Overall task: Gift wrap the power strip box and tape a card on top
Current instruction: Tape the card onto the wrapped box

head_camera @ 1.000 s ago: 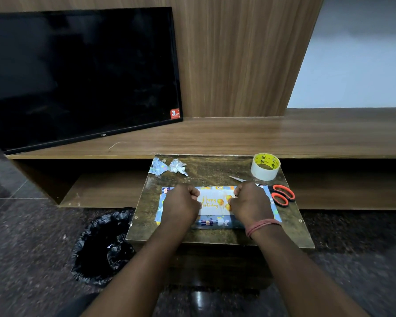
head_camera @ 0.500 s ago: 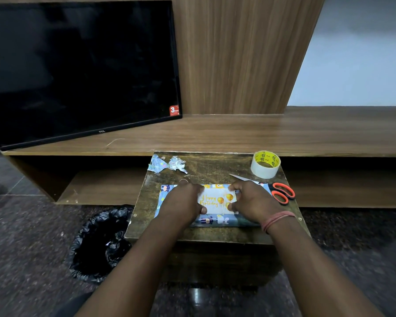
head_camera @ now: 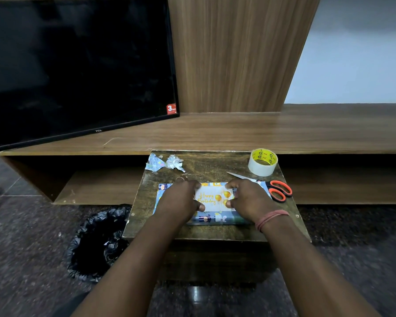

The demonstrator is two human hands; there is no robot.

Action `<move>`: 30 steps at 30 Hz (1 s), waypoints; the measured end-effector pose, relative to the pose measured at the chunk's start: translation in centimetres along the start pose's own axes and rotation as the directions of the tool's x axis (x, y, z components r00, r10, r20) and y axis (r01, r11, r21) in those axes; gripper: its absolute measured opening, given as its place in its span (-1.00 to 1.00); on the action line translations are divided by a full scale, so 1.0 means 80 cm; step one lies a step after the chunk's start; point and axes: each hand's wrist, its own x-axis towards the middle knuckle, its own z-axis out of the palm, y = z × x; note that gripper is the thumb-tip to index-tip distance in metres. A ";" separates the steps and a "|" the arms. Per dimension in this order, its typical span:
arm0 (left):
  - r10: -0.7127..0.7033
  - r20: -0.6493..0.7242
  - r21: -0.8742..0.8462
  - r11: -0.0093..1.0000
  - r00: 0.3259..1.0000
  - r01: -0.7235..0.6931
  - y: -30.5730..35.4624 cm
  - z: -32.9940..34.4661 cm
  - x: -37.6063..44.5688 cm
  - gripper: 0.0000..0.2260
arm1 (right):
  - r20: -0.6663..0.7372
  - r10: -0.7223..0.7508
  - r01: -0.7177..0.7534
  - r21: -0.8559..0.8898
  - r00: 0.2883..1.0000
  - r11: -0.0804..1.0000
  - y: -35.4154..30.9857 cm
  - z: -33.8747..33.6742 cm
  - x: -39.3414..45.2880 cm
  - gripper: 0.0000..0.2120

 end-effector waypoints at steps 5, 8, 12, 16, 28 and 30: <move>-0.013 0.012 -0.076 0.997 1.000 0.014 -0.004 -0.005 0.005 -0.47 | 0.085 -0.002 -0.009 0.131 0.996 0.991 0.006 -0.008 0.008 -0.72; -0.045 -0.040 -0.133 0.990 0.998 0.039 -0.006 -0.009 0.010 -0.60 | 0.032 0.022 -0.028 0.221 0.999 0.975 0.013 -0.018 0.016 -0.87; -0.046 -0.156 -0.148 0.989 0.987 0.023 -0.006 -0.011 0.014 -0.77 | -0.119 0.056 -0.029 0.219 0.991 0.975 0.017 -0.039 0.029 -0.77; -0.005 -0.212 -0.189 0.981 0.977 -0.036 0.002 -0.010 0.021 -0.83 | -0.405 0.131 -0.092 0.114 0.905 0.989 0.026 -0.053 0.053 -0.88; 0.038 -0.278 -0.367 0.919 0.960 -0.143 0.032 0.003 0.036 -0.83 | -0.437 0.217 -0.179 0.128 0.873 0.976 0.039 -0.046 0.086 -0.82; 0.021 -0.272 -0.423 0.895 0.962 -0.139 0.033 0.002 0.035 -0.83 | -0.472 0.209 -0.107 0.233 0.857 0.966 0.034 -0.050 0.086 -0.82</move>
